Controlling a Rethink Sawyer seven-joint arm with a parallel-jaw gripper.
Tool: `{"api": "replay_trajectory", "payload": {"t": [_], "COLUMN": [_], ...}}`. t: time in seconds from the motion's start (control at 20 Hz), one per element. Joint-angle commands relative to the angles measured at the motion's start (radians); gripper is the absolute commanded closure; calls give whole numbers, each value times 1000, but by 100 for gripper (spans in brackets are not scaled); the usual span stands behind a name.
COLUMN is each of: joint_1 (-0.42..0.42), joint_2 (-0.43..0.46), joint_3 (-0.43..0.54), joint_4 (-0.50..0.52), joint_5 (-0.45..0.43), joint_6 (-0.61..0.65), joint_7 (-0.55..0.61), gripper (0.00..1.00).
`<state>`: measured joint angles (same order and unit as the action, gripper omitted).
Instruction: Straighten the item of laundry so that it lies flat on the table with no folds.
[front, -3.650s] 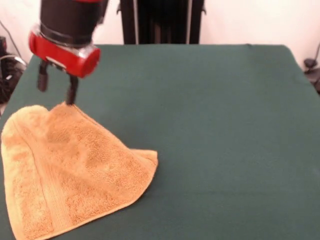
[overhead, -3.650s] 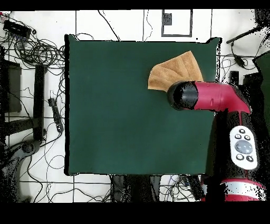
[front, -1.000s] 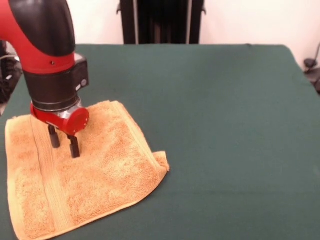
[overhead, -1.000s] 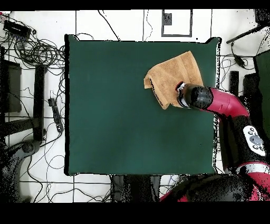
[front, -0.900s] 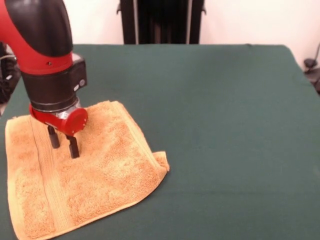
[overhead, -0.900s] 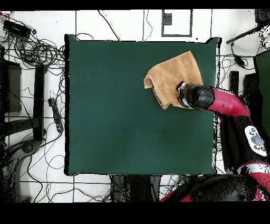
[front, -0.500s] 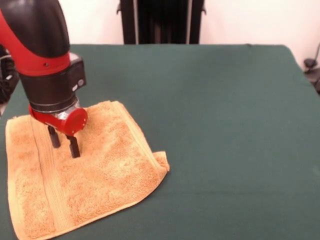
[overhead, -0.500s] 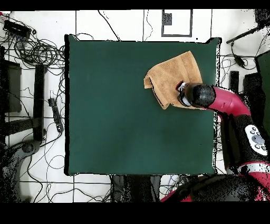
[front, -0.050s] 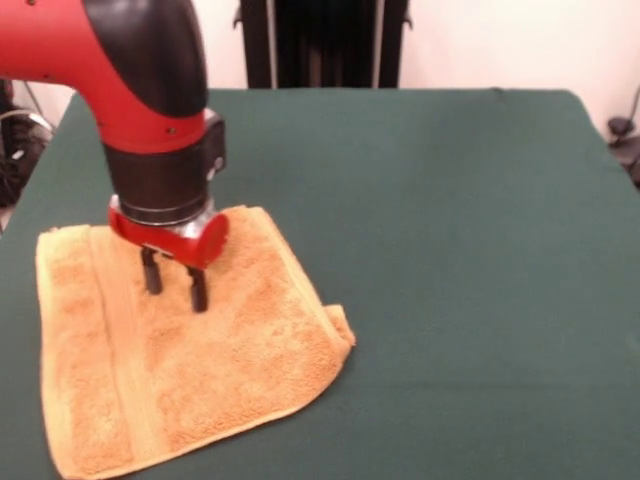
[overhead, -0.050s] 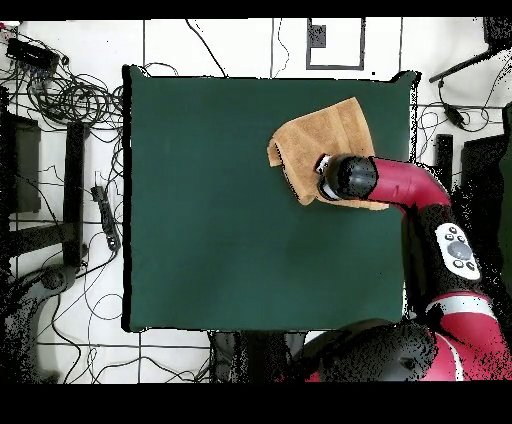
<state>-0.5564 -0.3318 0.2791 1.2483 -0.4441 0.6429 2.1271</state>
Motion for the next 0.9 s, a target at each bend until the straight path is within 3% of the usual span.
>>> {"api": "replay_trajectory", "payload": {"t": [0.05, 0.7, 0.9], "joint_1": [43, 20, 65], "joint_2": [21, -82, -138], "joint_3": [64, 103, 65], "joint_4": [169, 300, 328], "joint_5": [81, 188, 190], "joint_6": [151, 221, 215], "joint_7": [-15, -46, 3], "gripper": [0, 0, 0]}}
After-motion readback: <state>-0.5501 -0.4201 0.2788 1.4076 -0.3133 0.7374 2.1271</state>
